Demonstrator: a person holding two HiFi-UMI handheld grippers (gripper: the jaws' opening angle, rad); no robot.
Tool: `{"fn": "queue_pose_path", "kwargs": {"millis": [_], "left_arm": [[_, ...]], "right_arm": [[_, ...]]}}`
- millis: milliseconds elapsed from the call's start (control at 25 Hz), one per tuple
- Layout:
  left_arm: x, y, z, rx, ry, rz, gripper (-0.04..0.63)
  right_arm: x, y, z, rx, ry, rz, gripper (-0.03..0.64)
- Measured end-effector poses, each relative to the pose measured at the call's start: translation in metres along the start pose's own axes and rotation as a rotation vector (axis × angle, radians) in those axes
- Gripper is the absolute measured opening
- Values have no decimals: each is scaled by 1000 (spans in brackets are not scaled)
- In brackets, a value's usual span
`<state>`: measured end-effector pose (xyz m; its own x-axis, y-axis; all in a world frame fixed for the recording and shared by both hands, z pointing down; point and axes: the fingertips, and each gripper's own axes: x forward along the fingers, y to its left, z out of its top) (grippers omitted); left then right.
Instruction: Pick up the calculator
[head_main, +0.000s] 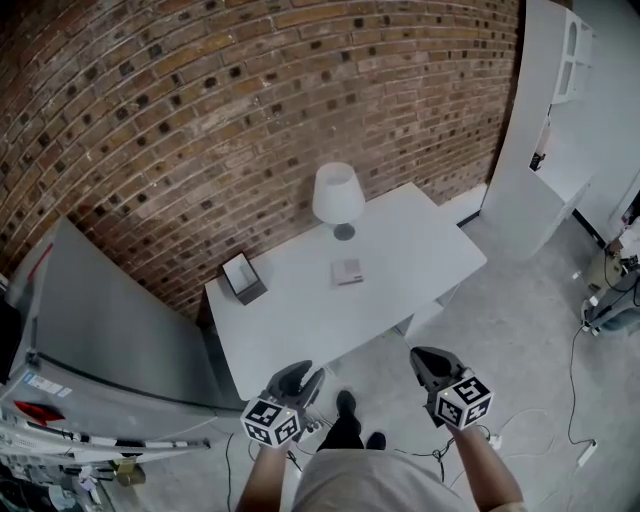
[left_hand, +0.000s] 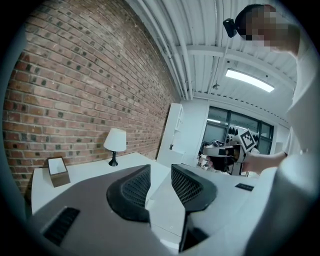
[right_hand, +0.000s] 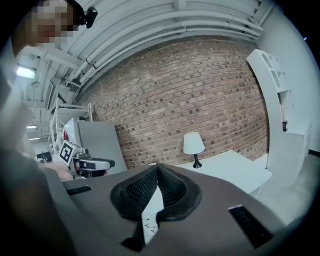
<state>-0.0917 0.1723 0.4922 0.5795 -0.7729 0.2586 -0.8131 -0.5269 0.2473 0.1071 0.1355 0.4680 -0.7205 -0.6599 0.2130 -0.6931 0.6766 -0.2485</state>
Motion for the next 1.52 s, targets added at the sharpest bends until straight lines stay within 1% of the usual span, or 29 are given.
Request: {"fn": "queue_pose_path", "kwargs": {"millis": [320, 560, 840, 1000, 1160, 1320, 1520], "left_arm": [[43, 51, 11, -8, 13, -39, 149], [88, 92, 24, -24, 33, -104, 156], [129, 142, 32, 17, 87, -158, 156], [147, 164, 32, 23, 108, -183, 161], [162, 182, 32, 40, 131, -191, 168], [178, 191, 25, 49, 159, -189, 169], [202, 196, 13, 70, 195, -163, 178]], "right_arm": [[59, -29, 9, 5, 20, -33, 12], [108, -57, 15, 16, 47, -67, 12], [157, -80, 11, 12, 91, -130, 12], [180, -91, 6, 39, 106, -149, 12], [202, -99, 5, 33, 133, -151, 12], [216, -110, 3, 44, 151, -147, 12], [232, -130, -4, 51, 195, -114, 12]]}}
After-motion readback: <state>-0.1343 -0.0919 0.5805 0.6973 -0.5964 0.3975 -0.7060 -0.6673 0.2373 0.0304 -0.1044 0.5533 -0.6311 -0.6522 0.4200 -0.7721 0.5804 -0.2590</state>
